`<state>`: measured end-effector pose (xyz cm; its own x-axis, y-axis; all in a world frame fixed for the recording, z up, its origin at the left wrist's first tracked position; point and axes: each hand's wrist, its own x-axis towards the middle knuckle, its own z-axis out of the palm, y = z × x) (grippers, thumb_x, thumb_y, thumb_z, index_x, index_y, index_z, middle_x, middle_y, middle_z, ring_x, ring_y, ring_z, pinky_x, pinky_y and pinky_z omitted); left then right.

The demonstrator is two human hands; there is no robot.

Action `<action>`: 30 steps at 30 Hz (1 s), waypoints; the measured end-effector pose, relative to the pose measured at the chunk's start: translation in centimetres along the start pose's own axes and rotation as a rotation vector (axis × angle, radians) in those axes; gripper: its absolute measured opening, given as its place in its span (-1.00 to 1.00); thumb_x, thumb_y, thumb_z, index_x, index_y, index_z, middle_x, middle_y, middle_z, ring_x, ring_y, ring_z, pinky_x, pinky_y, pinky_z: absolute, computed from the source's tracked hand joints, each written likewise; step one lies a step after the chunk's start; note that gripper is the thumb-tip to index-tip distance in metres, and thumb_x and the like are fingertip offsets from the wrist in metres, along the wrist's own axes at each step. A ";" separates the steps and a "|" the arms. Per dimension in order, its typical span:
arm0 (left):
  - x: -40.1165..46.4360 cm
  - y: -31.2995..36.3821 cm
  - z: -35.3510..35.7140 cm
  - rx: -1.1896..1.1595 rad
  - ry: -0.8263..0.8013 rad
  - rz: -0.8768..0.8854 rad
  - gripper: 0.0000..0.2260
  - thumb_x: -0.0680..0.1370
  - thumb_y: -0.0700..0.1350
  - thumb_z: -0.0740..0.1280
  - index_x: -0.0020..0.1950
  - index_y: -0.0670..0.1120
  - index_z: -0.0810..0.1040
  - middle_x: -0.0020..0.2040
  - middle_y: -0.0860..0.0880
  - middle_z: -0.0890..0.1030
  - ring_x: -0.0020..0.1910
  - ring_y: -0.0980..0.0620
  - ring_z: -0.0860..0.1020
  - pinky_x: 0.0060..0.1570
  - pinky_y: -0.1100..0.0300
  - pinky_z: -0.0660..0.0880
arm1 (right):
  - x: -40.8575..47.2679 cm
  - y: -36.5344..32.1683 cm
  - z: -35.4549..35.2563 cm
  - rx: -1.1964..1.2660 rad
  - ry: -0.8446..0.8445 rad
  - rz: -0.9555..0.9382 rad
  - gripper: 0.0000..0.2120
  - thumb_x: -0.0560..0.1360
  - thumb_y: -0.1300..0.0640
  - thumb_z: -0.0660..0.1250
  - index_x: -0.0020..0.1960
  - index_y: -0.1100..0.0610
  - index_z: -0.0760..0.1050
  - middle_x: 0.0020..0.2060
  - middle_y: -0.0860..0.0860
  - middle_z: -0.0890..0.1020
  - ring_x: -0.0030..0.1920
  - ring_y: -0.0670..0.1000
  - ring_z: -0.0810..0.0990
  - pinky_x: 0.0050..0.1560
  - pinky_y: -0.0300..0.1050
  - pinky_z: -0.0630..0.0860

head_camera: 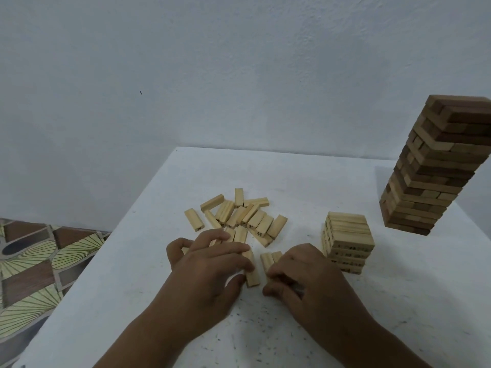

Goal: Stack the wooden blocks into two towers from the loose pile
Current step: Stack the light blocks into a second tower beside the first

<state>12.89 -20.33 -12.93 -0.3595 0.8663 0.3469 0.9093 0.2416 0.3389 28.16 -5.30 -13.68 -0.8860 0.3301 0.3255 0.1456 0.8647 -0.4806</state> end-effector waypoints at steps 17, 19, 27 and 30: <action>-0.3 0.1 0.1 -0.004 -0.064 0.090 -0.70 0.34 0.25 0.40 0.03 0.22 0.58 0.23 0.35 0.52 0.45 0.16 0.30 0.22 -0.04 0.12 | 0.4 0.5 -1.2 0.135 -0.209 0.043 -0.50 0.37 -0.08 0.48 0.29 -0.20 0.46 0.27 -0.30 0.43 0.26 -0.32 0.33 0.21 -0.48 0.25; -0.1 0.2 0.2 -0.007 -0.058 0.091 -0.72 0.35 0.24 0.41 0.02 0.22 0.59 0.20 0.35 0.54 0.42 0.17 0.33 0.23 0.01 0.09 | 0.5 0.4 -1.2 0.144 -0.211 0.063 -0.54 0.38 -0.04 0.48 0.25 -0.22 0.45 0.16 -0.28 0.46 0.13 -0.30 0.42 0.07 -0.50 0.33; 0.2 0.5 0.1 -0.091 -0.064 0.096 -0.76 0.36 0.12 0.46 -0.01 0.16 0.58 0.09 0.32 0.58 0.31 0.25 0.39 0.24 0.21 0.07 | 0.7 -0.3 -1.5 0.196 -0.183 0.108 -0.60 0.37 -0.07 0.46 0.08 -0.30 0.34 0.00 -0.28 0.47 -0.01 -0.26 0.49 -0.08 -0.37 0.48; 0.4 1.0 -0.7 -0.143 -0.050 0.111 -0.72 0.36 0.07 0.53 0.01 0.12 0.58 0.08 0.28 0.57 0.24 0.24 0.42 0.16 0.43 0.08 | 0.7 -0.8 -2.0 0.196 -0.165 0.094 -0.61 0.40 -0.06 0.45 0.10 -0.29 0.34 0.02 -0.28 0.48 -0.01 -0.25 0.49 -0.07 -0.34 0.50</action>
<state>13.53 -20.11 -11.81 -0.2446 0.9055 0.3468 0.9025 0.0819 0.4229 28.30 -5.02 -11.48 -0.9348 0.3253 0.1422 0.1570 0.7381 -0.6562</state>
